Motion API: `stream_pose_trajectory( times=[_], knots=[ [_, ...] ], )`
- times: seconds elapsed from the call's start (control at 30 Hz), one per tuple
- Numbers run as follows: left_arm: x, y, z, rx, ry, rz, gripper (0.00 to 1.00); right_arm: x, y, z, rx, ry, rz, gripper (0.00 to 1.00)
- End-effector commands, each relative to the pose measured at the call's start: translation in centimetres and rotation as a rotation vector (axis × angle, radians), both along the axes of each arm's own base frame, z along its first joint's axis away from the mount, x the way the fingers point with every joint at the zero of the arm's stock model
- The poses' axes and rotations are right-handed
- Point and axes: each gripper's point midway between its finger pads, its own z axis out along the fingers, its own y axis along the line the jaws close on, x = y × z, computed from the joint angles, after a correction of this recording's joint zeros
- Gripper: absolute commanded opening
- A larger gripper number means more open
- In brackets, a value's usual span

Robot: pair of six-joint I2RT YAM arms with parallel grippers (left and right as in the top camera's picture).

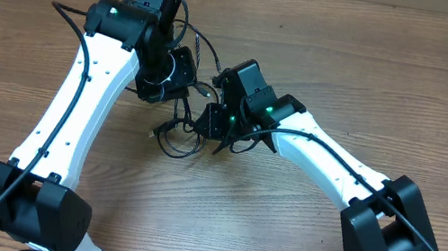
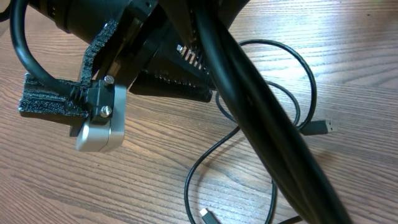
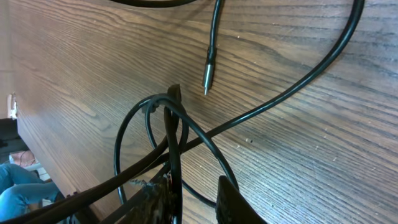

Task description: Untangle cables

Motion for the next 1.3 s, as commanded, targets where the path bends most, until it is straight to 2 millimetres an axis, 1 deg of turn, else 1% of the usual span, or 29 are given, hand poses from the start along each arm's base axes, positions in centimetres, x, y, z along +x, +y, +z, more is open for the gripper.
stream_pose_trajectory(
  times=[0.0, 0.07, 0.17, 0.27, 0.33, 0.43, 0.57, 0.7, 0.77, 0.87, 0.97, 1.13, 1.27],
  knots=[
    [0.1, -0.7, 1.6, -0.039, -0.035, 0.005, 0.04, -0.6, 0.1, -0.9, -0.007, 0.025, 0.015, 0.22],
    [0.0, -0.8, 1.7, -0.050, -0.032, 0.007, 0.04, -0.6, 0.2, -1.3, -0.012, 0.032, 0.016, 0.22],
    [-0.1, -1.6, 2.0, -0.096, -0.027, -0.006, 0.04, -1.0, 0.4, -2.1, -0.020, 0.049, 0.028, 0.21],
    [-0.1, -1.8, 2.1, -0.108, -0.025, -0.010, 0.04, -1.5, 1.4, -1.4, 0.039, 0.069, 0.062, 0.15],
    [-0.2, -1.8, 2.0, -0.106, -0.023, -0.014, 0.04, -1.4, 1.8, -1.1, 0.066, 0.060, 0.072, 0.10],
    [-0.4, -1.7, 2.0, -0.104, -0.016, -0.016, 0.04, -1.2, 1.9, -1.0, 0.067, 0.050, 0.070, 0.04],
    [-0.3, -1.6, 1.9, -0.095, -0.019, -0.014, 0.04, -1.3, 1.8, -1.1, 0.061, 0.057, 0.070, 0.04],
    [-0.3, -0.8, 1.6, -0.051, -0.017, 0.004, 0.05, -1.7, 1.8, -1.0, 0.072, 0.078, 0.078, 0.04],
    [-0.4, -0.2, 1.4, -0.021, -0.007, 0.036, 0.04, -1.7, 1.2, -1.0, 0.060, 0.089, 0.066, 0.04],
    [-0.4, 0.0, 1.2, -0.007, -0.005, 0.041, 0.04, -0.9, 0.0, -0.6, 0.057, 0.105, 0.027, 0.04],
    [-0.4, 0.0, 1.2, -0.007, -0.004, 0.041, 0.04, 0.0, -0.8, 1.0, 0.116, 0.123, -0.005, 0.04],
    [-0.5, 0.1, 0.8, 0.001, 0.003, 0.043, 0.04, 0.6, -0.4, 5.2, 0.283, 0.098, 0.038, 0.04],
    [-0.7, 0.2, 0.0, 0.007, 0.021, 0.043, 0.04, 0.6, -0.2, 7.7, 0.330, 0.044, 0.058, 0.04]
  ],
)
